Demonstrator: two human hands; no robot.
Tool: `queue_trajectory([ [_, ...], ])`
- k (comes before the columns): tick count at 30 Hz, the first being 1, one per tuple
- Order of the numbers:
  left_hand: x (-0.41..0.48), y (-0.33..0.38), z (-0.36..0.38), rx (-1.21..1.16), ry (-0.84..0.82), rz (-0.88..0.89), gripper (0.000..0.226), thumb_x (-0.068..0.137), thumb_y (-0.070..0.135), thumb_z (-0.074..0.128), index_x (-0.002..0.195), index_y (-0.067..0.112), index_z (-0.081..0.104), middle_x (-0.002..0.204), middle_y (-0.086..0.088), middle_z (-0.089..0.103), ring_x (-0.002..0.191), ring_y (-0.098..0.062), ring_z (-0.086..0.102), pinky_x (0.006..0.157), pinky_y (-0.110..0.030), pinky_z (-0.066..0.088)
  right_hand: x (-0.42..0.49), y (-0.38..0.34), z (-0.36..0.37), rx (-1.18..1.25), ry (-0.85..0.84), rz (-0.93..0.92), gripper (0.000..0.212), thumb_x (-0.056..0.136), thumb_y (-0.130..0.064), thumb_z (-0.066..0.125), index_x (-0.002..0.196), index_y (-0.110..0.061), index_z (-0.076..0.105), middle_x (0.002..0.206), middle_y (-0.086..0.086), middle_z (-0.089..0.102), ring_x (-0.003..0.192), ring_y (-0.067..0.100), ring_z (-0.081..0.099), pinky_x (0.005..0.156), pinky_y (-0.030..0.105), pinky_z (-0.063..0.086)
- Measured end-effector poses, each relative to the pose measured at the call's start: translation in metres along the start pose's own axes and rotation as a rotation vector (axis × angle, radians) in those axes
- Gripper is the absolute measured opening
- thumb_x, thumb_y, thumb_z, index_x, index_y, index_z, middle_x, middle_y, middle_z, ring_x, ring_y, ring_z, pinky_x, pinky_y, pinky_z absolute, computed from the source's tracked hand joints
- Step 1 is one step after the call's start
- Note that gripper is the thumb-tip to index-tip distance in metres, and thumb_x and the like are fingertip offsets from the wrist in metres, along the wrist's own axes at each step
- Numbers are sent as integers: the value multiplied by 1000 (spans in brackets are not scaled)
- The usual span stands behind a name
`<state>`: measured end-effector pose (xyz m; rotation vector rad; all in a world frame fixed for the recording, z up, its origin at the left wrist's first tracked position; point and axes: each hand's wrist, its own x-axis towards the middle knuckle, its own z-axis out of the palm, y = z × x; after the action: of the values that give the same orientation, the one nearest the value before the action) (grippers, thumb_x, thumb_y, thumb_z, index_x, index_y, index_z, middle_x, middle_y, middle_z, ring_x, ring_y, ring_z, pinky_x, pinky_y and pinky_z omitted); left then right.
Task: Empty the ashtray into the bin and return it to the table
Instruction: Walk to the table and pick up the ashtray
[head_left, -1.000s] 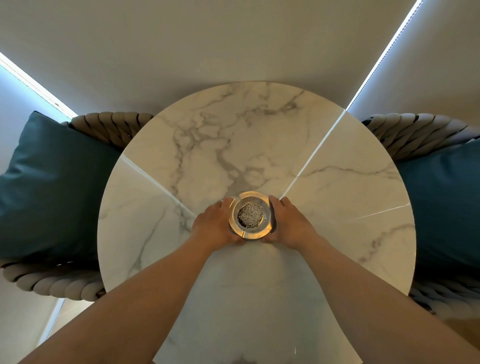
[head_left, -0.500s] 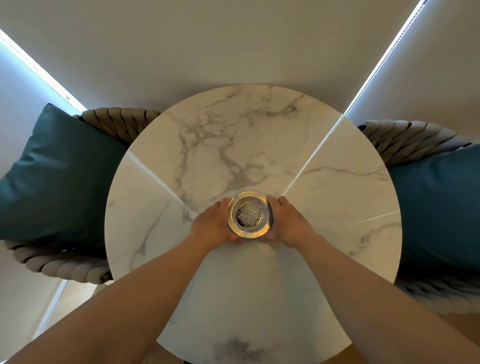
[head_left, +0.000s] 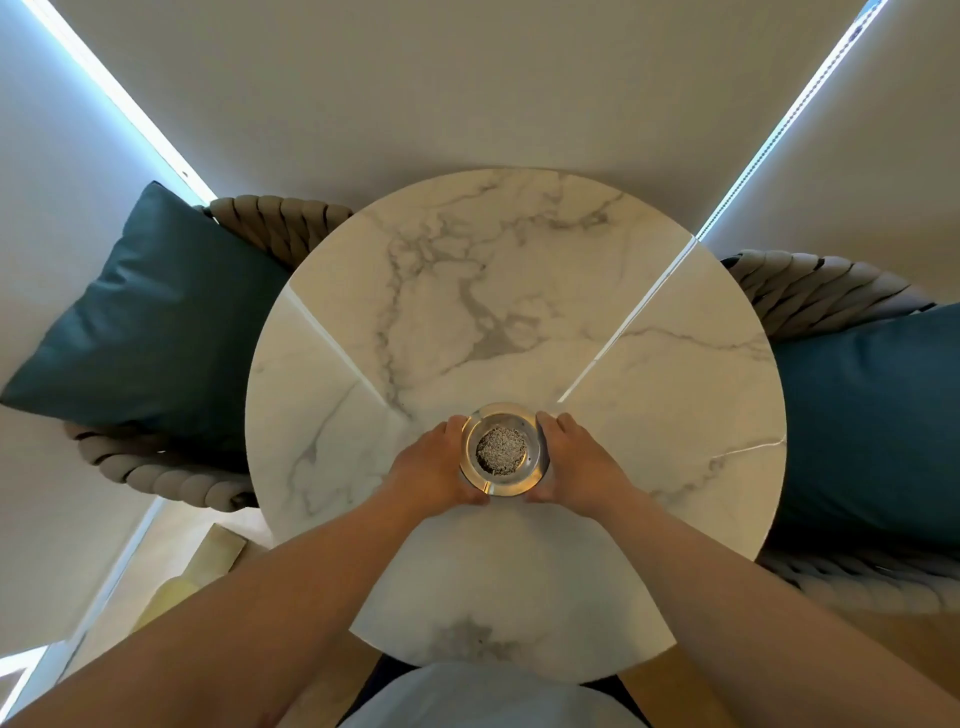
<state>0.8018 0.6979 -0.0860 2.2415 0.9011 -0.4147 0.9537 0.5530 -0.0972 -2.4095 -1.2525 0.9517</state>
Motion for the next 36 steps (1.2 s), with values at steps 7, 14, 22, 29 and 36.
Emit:
queue_trajectory([
  [7,-34,-3,20,-39,-7,-26,90,51,46,85,127,25,42,121,5,58,108,-21,59,80,-37,50,-31,2,19,9,-35,-4,113,53,-45,91,143,-14,30,122,6,47,113,27,49,91,42,48],
  [14,-65,-7,39,-82,-14,-49,84,56,49,80,127,26,43,121,3,58,108,-22,59,83,-38,50,-56,8,34,15,-70,-31,114,53,-47,90,144,-17,28,122,4,48,113,26,50,92,42,47],
  [22,-81,-8,54,-182,30,-71,82,55,47,79,126,29,43,118,5,59,104,-21,59,82,-37,50,-64,12,36,-2,-90,-67,113,56,-41,90,146,-17,26,127,6,47,117,28,48,94,42,46],
  [29,-85,-6,64,-221,59,-84,81,53,45,81,123,28,45,113,6,60,98,-20,59,78,-36,49,-66,16,35,-5,-108,-108,111,56,-38,91,144,-17,27,124,6,48,114,28,49,92,40,46],
  [36,-95,-9,77,-308,117,-131,85,55,39,86,128,26,43,116,6,61,99,-17,59,81,-36,49,-62,11,31,-23,-172,-158,111,58,-35,91,146,-14,26,128,9,48,118,30,48,97,42,44],
])
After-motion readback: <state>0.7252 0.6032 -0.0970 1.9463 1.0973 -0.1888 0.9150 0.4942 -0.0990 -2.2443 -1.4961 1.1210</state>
